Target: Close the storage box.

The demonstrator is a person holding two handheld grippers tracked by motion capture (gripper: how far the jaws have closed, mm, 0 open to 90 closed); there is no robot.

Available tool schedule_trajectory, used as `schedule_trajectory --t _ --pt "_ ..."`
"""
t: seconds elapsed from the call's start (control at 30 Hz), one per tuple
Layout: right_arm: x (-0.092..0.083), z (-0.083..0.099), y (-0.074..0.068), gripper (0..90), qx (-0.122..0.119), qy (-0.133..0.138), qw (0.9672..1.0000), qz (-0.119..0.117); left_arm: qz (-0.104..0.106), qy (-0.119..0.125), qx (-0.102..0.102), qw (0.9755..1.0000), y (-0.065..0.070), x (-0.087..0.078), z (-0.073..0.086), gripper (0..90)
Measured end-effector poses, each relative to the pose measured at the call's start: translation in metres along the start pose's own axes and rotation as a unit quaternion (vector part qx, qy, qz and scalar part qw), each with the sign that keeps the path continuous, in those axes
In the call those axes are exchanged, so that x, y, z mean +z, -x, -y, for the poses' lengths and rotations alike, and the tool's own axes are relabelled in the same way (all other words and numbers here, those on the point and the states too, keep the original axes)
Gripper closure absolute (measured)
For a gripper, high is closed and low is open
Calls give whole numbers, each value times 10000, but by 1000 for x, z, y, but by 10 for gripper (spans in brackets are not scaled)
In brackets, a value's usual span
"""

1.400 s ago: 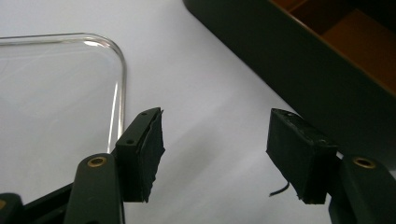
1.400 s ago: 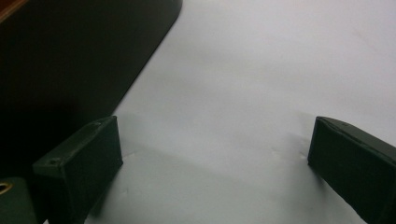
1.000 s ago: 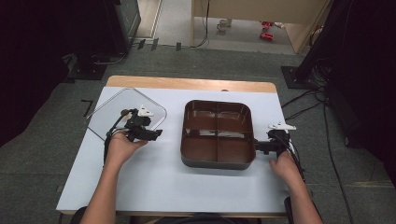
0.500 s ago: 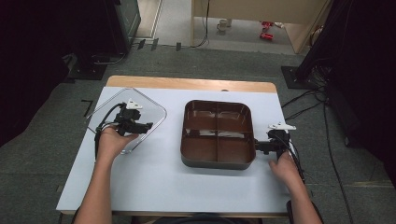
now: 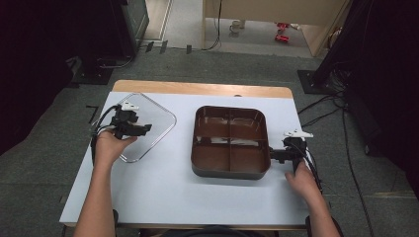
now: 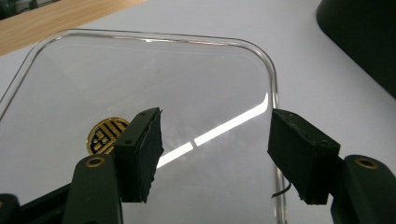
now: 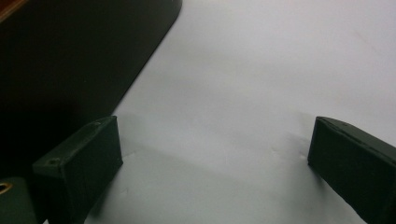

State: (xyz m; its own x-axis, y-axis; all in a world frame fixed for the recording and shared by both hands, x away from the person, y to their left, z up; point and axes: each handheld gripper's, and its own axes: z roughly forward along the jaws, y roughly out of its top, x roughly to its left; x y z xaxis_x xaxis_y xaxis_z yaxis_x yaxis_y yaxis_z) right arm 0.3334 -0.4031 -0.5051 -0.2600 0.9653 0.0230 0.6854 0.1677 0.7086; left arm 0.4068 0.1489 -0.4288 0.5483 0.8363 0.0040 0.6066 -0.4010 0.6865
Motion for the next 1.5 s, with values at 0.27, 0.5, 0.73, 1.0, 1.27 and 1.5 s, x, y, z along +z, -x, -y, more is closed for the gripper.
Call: schedule_trajectory --t 0.27,0.5,0.73,1.0,1.27,1.5 --pt "0 0 0 21 -4 1 10000 7 -158 66 -252 9995 -18 2 8 364" --pt "0 0 0 21 -5 3 10000 7 -370 -7 -341 9987 -29 12 14 365" --pt "0 0 0 21 -1 9 10000 4 -461 -49 -495 9977 -44 24 23 367" --pt "0 0 0 21 0 8 10000 4 -546 12 -495 9973 -48 32 25 428" --pt "0 0 0 21 0 9 10000 3 -447 4 -525 9976 -50 39 28 540" --pt "0 0 0 21 2 8 10000 2 -482 17 -579 9972 -50 39 28 582"
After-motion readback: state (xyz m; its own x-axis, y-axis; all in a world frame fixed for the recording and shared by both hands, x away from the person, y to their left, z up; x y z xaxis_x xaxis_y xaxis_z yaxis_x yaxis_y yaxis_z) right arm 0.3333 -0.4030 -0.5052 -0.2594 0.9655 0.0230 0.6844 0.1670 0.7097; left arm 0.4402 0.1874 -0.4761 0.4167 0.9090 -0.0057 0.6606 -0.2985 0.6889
